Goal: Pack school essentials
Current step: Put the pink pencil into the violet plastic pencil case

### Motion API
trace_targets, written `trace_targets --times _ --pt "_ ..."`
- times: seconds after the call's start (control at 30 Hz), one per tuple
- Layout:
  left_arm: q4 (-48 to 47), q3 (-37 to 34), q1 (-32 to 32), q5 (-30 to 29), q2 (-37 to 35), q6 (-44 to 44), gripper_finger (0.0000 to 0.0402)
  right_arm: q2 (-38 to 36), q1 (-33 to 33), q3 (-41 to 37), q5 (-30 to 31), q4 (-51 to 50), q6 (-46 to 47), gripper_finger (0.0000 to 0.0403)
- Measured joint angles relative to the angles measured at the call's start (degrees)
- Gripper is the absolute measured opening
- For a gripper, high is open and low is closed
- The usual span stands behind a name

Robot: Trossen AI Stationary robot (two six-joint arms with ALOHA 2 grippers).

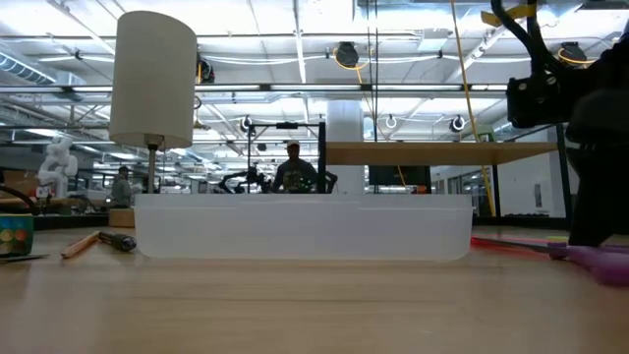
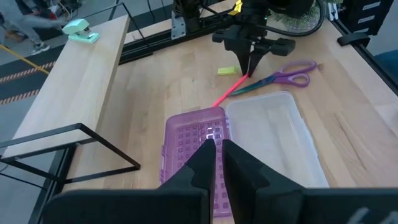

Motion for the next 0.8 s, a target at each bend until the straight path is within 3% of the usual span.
trace_targets --times 0.5,0.8 --pt "0.04 0.00 0.01 -0.02 0.00 0.00 0.0033 -0.24 0.00 -0.06 0.02 -0.56 5.38 0.0015" --pt "0.07 0.00 0.00 -0.04 0.00 0.00 0.0033 -6.25 -0.01 -0.32 1.23 -2.35 6.28 0.0014"
